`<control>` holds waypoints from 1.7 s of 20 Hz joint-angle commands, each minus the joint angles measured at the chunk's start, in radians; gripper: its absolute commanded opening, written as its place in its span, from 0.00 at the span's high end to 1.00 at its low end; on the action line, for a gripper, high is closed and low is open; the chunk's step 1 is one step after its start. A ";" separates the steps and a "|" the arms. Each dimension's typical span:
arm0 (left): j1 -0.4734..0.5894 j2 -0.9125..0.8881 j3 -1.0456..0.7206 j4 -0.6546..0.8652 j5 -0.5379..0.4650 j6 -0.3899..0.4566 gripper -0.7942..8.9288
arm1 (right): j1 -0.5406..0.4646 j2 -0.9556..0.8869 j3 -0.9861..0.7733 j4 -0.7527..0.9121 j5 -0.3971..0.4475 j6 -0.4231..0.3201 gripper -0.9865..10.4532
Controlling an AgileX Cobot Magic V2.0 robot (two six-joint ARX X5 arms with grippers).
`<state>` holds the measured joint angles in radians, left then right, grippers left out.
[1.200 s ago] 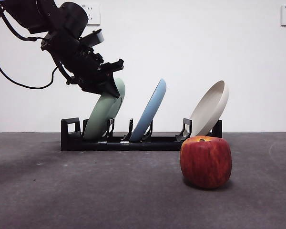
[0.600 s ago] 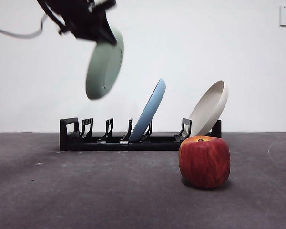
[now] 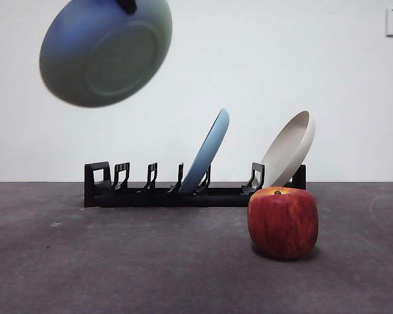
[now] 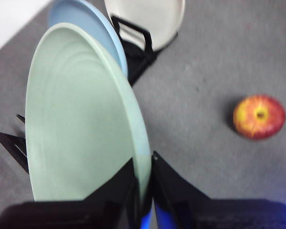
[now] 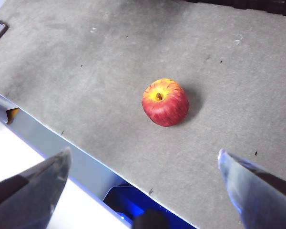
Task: Take the green plate from the plate rack,put the plate on the table,take the apple from the table,put the apple in the plate
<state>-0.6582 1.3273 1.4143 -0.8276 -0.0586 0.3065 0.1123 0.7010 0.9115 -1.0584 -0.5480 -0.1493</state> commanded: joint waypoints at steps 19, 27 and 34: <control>-0.332 0.277 -0.605 0.578 -0.251 0.086 0.92 | 0.003 0.000 0.002 0.001 -0.003 0.011 0.34; -0.330 0.361 -0.604 0.561 -0.145 -0.011 0.64 | 0.003 0.000 0.002 0.002 -0.003 0.011 0.34; -0.330 0.317 -0.587 0.531 -0.146 -0.037 0.62 | 0.003 0.013 0.002 0.003 -0.003 0.011 0.34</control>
<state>-0.9813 1.6321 0.8497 -0.2634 -0.2226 0.2798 0.1123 0.7124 0.9115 -1.0580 -0.5484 -0.1452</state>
